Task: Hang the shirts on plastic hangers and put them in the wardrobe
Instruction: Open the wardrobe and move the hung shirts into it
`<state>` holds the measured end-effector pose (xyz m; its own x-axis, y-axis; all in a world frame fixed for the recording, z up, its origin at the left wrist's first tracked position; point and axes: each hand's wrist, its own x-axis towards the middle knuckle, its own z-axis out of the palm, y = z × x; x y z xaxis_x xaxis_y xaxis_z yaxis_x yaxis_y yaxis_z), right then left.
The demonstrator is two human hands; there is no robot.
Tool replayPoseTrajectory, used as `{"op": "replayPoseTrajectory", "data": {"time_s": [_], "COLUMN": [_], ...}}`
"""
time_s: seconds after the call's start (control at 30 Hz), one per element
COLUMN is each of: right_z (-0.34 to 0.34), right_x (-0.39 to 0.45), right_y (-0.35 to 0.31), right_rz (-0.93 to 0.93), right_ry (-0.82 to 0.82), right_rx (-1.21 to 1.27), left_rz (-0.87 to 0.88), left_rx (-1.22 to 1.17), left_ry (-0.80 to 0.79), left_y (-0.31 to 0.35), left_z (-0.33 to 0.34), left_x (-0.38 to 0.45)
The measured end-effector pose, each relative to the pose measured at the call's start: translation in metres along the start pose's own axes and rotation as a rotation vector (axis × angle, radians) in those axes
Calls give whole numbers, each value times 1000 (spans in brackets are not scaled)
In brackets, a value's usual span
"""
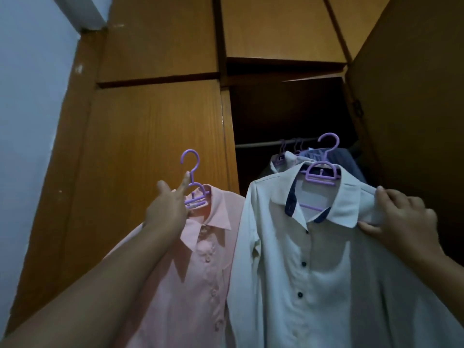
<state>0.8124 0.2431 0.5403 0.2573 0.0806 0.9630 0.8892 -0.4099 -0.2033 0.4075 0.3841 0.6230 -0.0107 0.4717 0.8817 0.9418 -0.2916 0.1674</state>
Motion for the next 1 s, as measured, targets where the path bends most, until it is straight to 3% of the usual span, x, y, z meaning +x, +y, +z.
{"op": "replayPoseTrajectory", "data": {"time_s": [0.47,0.83,1.0], "right_z": [11,131,196], "right_x": [38,114,159], "right_y": [-50,-56,-67], "right_rz": [38,-99,-174], "right_ry": [-48,82,59], "right_rx": [-190,-97,-116], "left_rz": [151,260,294], "left_rx": [71,197,234], "left_ry": [90,273,300], "left_y": [20,59,69], "left_z": [23,61,80], "left_x": [19,66,89]}}
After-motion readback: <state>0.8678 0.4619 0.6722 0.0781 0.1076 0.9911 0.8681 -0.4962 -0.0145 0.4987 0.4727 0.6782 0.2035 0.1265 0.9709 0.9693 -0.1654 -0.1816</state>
